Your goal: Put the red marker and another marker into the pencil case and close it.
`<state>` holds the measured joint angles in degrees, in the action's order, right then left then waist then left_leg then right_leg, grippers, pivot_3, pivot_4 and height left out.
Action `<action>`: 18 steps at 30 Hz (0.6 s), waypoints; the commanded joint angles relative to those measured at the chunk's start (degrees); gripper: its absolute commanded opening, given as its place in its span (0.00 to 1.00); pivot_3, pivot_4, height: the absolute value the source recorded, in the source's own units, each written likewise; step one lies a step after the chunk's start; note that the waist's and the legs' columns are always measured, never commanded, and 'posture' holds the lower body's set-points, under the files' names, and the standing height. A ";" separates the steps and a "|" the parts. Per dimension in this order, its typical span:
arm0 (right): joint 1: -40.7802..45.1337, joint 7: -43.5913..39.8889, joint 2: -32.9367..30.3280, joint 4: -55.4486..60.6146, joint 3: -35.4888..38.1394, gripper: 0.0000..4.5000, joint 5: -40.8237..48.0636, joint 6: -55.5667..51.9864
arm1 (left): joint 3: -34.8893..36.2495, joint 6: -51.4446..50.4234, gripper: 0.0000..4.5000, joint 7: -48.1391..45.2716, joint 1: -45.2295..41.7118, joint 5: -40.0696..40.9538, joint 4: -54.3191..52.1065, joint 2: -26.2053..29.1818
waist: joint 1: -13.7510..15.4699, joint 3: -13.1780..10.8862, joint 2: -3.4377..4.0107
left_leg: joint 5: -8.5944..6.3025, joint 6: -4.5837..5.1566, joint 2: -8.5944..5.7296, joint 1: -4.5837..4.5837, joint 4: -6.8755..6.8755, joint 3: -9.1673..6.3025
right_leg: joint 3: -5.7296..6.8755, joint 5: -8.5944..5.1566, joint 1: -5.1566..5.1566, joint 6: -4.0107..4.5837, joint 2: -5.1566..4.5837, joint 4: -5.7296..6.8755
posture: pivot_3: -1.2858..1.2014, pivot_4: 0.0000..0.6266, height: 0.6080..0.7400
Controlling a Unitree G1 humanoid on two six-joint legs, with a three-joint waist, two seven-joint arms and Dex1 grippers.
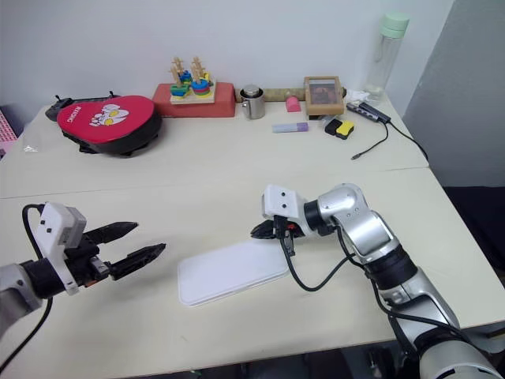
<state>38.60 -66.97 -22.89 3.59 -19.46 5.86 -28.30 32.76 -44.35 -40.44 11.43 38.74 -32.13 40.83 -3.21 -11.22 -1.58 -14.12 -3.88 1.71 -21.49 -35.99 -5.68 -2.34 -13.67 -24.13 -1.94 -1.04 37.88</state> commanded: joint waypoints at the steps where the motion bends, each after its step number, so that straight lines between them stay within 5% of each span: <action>1: -6.00 12.72 3.59 7.01 8.79 0.02 2.99 -7.90 | 1.28 0.58 1.00 11.04 0.49 -0.09 -5.09 -7.58 | 0.22 0.03 -0.05 | -0.01 -0.01 0.00 -0.02 -0.01 0.00 | 0.00 0.02 0.00 -0.03 0.00 -0.03 | 0.52 0.24 1.00; 8: -17.84 25.51 7.09 4.25 19.24 0.02 4.38 -1.59 | 2.33 3.92 1.00 22.20 -0.77 -3.62 -3.92 -15.20 | 0.42 0.06 -0.10 | 0.00 -0.01 -0.05 0.03 -0.13 0.03 | -0.05 0.14 0.07 -0.01 0.01 -0.01 | 0.52 0.24 1.00; 18: -24.92 40.10 14.40 9.23 23.73 0.02 5.10 4.82 | -0.25 8.15 1.00 32.91 2.04 -8.46 -5.33 -24.26 | 0.00 0.07 -0.10 | 0.01 -0.02 -0.03 0.03 -0.11 0.13 | -0.17 0.22 0.03 -0.09 0.05 -0.01 | 0.52 0.24 1.00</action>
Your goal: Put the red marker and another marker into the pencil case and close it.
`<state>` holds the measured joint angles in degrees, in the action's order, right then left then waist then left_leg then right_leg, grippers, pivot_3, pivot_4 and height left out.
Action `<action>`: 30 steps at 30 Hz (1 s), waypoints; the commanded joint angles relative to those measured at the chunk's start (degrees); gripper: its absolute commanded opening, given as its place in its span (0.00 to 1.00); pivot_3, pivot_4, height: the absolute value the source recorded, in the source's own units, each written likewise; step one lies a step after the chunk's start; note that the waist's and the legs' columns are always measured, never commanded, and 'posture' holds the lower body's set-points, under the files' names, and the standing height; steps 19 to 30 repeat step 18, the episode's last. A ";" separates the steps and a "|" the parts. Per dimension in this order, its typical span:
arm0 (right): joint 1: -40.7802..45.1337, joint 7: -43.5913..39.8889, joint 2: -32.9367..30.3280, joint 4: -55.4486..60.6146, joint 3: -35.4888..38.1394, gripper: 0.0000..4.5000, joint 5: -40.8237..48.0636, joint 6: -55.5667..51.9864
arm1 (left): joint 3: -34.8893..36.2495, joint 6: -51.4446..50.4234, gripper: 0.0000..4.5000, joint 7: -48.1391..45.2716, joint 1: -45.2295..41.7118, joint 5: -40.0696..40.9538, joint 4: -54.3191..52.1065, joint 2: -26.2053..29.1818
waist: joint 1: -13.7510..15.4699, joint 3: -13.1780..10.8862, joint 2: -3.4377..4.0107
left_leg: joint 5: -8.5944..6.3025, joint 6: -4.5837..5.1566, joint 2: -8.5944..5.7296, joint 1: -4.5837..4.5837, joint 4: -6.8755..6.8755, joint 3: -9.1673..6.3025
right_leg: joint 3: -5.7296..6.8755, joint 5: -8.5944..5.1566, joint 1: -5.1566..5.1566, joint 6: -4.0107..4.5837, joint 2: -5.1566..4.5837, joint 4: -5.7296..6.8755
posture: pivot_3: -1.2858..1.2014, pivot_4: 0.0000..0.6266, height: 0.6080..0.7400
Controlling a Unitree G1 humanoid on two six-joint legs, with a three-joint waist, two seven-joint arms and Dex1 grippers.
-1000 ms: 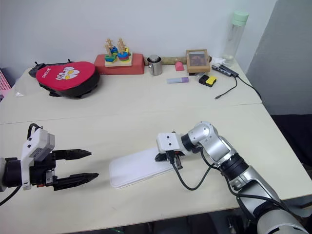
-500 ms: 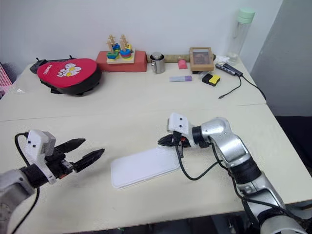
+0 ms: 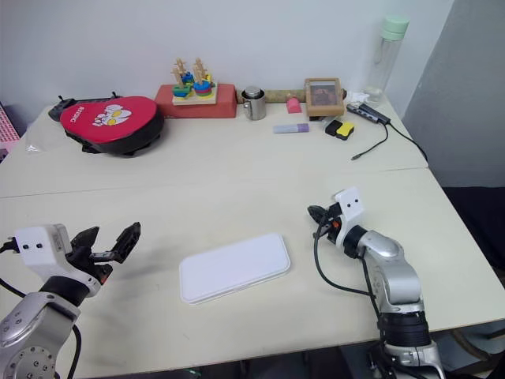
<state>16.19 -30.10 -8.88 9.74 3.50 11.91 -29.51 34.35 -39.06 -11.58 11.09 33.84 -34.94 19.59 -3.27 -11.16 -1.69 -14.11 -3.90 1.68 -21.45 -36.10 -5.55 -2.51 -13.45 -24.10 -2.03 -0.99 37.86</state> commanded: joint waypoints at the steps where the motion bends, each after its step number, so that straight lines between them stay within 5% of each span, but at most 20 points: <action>1: -3.71 3.31 0.05 3.39 0.48 0.02 -1.07 6.73 | -2.92 3.25 1.00 4.63 3.53 -4.13 -3.05 -4.24 | 0.07 0.02 0.00 | 0.00 0.00 0.00 0.00 0.00 0.01 | -0.01 0.00 0.02 -0.01 -0.01 -0.06 | 0.52 0.24 1.00; 9: -8.65 3.72 -1.97 3.01 0.69 0.02 0.09 7.82 | -4.67 6.75 1.00 5.19 7.84 -4.41 -3.57 -8.79 | 0.23 0.04 -0.04 | -0.01 -0.01 -0.03 -0.09 -0.02 0.05 | -0.03 -0.09 0.02 0.15 -0.05 -0.23 | 0.52 0.24 1.00; 30: -10.27 3.05 -3.38 -0.66 -0.41 0.02 0.17 11.44 | -3.14 10.41 1.00 3.67 10.40 -3.46 -2.82 -8.70 | 0.07 0.04 -0.05 | -0.01 -0.01 -0.03 -0.10 -0.02 0.10 | -0.07 -0.10 0.03 0.25 -0.04 -0.29 | 0.52 0.24 1.00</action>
